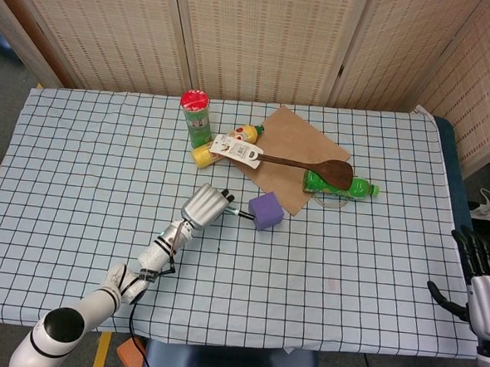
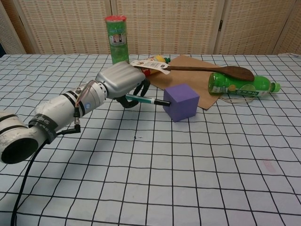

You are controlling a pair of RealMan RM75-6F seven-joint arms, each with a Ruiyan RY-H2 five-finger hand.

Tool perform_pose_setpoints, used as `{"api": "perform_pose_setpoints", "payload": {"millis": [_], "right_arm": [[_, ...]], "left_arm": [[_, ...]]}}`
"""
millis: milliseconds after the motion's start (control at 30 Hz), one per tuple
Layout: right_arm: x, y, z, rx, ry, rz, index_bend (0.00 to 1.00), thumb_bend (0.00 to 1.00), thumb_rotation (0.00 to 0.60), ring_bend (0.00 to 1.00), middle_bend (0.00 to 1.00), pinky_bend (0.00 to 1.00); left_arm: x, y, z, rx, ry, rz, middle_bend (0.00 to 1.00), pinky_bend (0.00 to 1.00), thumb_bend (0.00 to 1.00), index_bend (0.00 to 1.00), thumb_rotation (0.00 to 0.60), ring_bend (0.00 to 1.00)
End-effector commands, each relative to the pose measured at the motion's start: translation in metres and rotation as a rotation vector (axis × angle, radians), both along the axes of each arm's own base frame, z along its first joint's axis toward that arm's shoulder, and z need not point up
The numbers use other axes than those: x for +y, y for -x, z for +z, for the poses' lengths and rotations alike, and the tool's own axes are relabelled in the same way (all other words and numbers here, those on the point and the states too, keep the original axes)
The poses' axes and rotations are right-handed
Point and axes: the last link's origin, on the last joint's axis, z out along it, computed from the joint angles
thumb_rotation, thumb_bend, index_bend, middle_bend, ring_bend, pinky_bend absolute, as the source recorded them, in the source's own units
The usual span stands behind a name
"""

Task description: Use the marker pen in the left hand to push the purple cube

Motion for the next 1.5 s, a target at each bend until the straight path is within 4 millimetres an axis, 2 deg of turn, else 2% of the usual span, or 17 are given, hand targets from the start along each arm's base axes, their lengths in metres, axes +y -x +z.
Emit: {"api": "perform_pose_setpoints", "payload": {"millis": [33,300,400,500,700,800,933,1067,1233,1367,1467,1500], "right_arm": [[-0.001,0.001,0.000,0.001,-0.001,-0.003,0.00,0.13,0.600,0.00,0.00,0.00],[-0.001,0.001,0.002,-0.001,0.006,-0.010,0.00,0.13,0.600,0.00,0.00,0.00],[0.000,0.001,0.002,-0.002,0.006,-0.008,0.00,0.13,0.600,0.00,0.00,0.00],[0.001,0.001,0.001,-0.002,0.000,-0.004,0.00,0.13,0.600,0.00,0.00,0.00],[0.005,-0.003,-0.004,0.004,-0.022,0.018,0.00,0.13,0.600,0.00,0.00,0.00],[0.006,-0.006,-0.006,0.006,-0.029,0.030,0.00,0.13,0.600,0.00,0.00,0.00],[0.008,-0.009,-0.011,0.013,-0.039,0.042,0.00,0.13,0.600,0.00,0.00,0.00],[0.008,-0.012,-0.015,0.018,-0.049,0.051,0.00,0.13,0.600,0.00,0.00,0.00],[0.008,-0.014,-0.020,0.026,-0.054,0.055,0.00,0.13,0.600,0.00,0.00,0.00],[0.007,-0.015,-0.026,0.033,-0.069,0.059,0.00,0.13,0.600,0.00,0.00,0.00],[0.007,-0.016,-0.029,0.038,-0.078,0.060,0.00,0.13,0.600,0.00,0.00,0.00],[0.007,-0.016,-0.029,0.039,-0.079,0.060,0.00,0.13,0.600,0.00,0.00,0.00]], "left_arm": [[0.002,-0.007,-0.004,-0.007,0.003,-0.001,0.85,1.00,0.63,0.82,0.600,0.84],[0.004,-0.017,-0.007,-0.028,0.001,-0.008,0.85,1.00,0.63,0.82,0.600,0.84],[-0.001,-0.013,-0.004,-0.033,-0.014,-0.034,0.85,1.00,0.63,0.82,0.600,0.84],[-0.007,-0.001,0.004,-0.040,-0.041,-0.048,0.85,1.00,0.62,0.82,0.600,0.84],[-0.022,0.039,0.035,-0.042,-0.118,-0.047,0.85,1.00,0.63,0.82,0.600,0.84],[-0.035,0.068,0.057,-0.039,-0.157,-0.021,0.85,1.00,0.63,0.82,0.600,0.84],[-0.055,0.119,0.090,-0.007,-0.210,0.057,0.85,1.00,0.63,0.82,0.600,0.84],[-0.069,0.162,0.110,0.036,-0.232,0.155,0.85,1.00,0.63,0.81,0.600,0.84],[-0.083,0.205,0.116,0.065,-0.218,0.280,0.83,1.00,0.62,0.80,0.600,0.84],[-0.086,0.215,0.112,0.068,-0.206,0.304,0.78,1.00,0.60,0.72,0.600,0.84],[-0.085,0.216,0.109,0.069,-0.203,0.306,0.72,1.00,0.58,0.62,0.600,0.84],[-0.085,0.217,0.108,0.073,-0.199,0.313,0.69,1.00,0.57,0.55,0.600,0.84]]}}
